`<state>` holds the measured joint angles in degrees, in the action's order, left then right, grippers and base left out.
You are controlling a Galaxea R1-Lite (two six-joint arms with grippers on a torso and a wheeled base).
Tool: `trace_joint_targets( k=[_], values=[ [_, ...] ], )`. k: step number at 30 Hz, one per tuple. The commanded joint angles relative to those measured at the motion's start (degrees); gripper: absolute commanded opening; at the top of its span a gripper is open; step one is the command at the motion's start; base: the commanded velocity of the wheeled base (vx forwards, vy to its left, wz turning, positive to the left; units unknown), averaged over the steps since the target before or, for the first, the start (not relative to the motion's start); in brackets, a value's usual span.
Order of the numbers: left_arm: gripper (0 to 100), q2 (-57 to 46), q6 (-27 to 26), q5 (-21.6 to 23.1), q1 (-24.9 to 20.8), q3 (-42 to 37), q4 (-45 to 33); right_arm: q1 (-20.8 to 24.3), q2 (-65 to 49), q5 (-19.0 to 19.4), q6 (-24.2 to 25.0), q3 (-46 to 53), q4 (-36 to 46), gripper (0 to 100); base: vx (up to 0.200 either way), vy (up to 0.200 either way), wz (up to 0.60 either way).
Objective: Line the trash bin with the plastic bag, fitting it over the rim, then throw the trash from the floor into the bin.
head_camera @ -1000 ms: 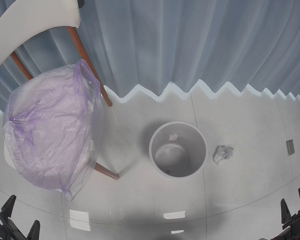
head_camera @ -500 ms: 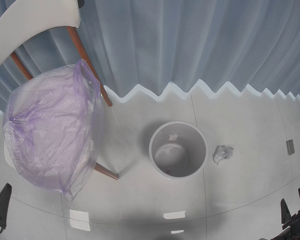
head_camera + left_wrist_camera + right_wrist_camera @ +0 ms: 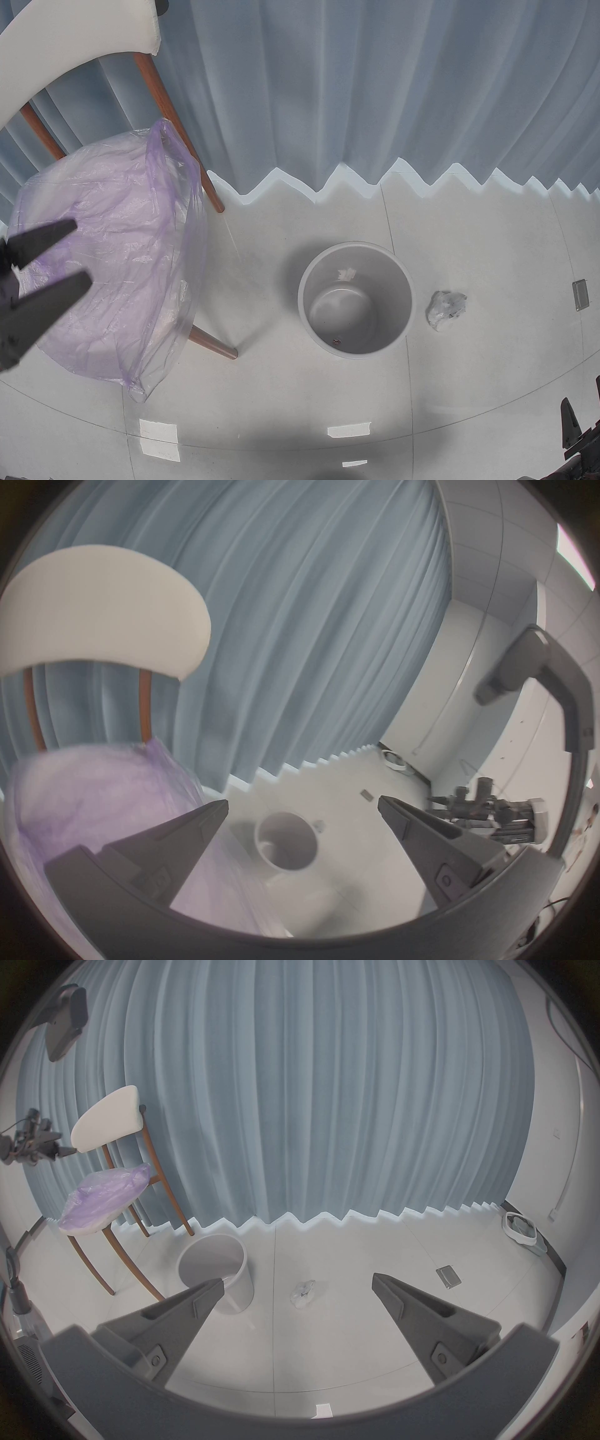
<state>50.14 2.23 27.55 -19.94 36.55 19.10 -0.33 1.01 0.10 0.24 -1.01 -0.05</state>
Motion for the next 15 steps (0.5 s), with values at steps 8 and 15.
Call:
trace_joint_targets(
  k=[8, 15],
  values=[
    [100, 32.7, -10.5, -53.4, -28.1, 24.7, 0.5, 0.0, -1.0, 0.1, 0.1, 1.0, 0.0, 100, 0.0, 0.0, 0.0],
    [100, 38.8, -18.1, -64.9, -27.5, 28.7, 0.4, 0.0, -1.0, 0.0, 0.2, 1.0, 0.0, 100, 0.0, 0.0, 0.0]
  ],
)
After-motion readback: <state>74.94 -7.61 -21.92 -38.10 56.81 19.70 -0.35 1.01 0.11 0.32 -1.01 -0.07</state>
